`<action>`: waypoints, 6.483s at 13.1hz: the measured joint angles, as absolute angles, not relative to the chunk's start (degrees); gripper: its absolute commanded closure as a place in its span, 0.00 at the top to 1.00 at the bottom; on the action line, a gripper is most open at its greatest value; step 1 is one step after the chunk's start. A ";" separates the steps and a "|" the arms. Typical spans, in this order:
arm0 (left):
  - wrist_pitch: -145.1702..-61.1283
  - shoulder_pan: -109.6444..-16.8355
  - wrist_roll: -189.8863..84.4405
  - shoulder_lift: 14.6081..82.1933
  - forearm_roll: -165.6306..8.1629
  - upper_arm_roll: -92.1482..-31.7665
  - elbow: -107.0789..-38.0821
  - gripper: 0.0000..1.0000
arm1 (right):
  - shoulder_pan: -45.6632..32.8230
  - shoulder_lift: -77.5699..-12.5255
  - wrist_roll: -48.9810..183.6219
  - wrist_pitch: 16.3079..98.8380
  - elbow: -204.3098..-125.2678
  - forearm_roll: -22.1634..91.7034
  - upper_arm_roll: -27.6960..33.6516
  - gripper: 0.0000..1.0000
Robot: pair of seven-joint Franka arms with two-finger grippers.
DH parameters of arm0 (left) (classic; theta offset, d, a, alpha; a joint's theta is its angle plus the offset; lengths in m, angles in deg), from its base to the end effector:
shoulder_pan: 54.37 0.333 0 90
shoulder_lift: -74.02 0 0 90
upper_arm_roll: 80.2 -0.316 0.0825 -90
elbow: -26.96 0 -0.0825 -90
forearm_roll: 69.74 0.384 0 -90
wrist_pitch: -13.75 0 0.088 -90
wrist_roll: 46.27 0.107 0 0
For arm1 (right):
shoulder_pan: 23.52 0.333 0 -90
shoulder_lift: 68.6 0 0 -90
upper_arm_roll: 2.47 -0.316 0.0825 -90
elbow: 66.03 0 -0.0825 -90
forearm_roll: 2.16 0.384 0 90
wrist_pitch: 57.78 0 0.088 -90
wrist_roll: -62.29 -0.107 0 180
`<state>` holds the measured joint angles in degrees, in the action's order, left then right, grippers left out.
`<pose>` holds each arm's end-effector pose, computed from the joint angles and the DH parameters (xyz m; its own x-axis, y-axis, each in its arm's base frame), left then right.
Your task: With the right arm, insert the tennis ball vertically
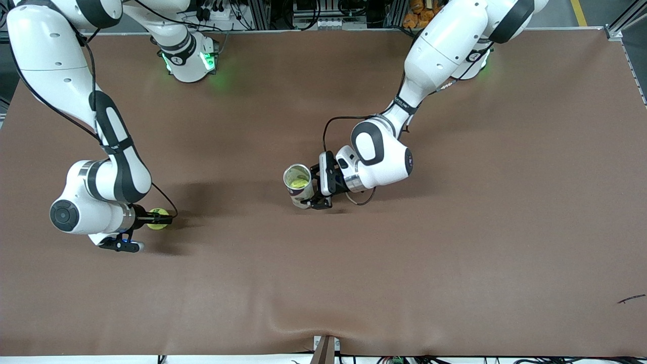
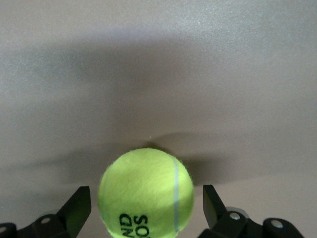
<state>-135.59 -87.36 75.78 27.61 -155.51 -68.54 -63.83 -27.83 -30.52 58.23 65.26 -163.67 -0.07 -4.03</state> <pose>0.5282 -0.4640 0.1720 0.0403 -0.5682 0.8219 -0.9987 -0.0489 0.0152 0.6487 -0.0310 0.1900 0.9650 -0.1390 -0.2223 -0.1485 -0.9886 -0.0266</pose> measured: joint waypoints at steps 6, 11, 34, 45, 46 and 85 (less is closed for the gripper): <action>-135.59 -87.35 75.78 27.61 -155.51 -68.54 -63.84 0.75 | -27.80 -30.98 57.45 64.17 -163.21 -0.04 -4.28 0.62; -135.59 -87.35 75.78 27.61 -155.51 -68.53 -63.83 0.75 | -24.87 -34.39 47.12 52.27 -157.32 0.14 -6.19 0.62; -135.59 -87.33 75.79 27.60 -155.52 -68.51 -63.83 0.76 | 3.22 -34.52 -22.12 44.34 -139.49 17.03 -9.15 0.65; -135.59 -87.31 75.79 27.57 -155.57 -68.52 -63.83 0.77 | 3.22 -33.08 -22.27 45.22 -139.43 17.03 -9.02 1.00; -135.59 -87.31 75.79 27.57 -155.58 -68.52 -63.83 0.78 | 3.22 -33.08 -22.28 45.22 -139.38 17.04 -9.01 1.00; -117.62 -69.81 65.20 38.63 -132.52 -68.95 -77.44 1.00 | -24.82 -66.57 68.06 24.38 -151.80 -2.49 1.32 1.00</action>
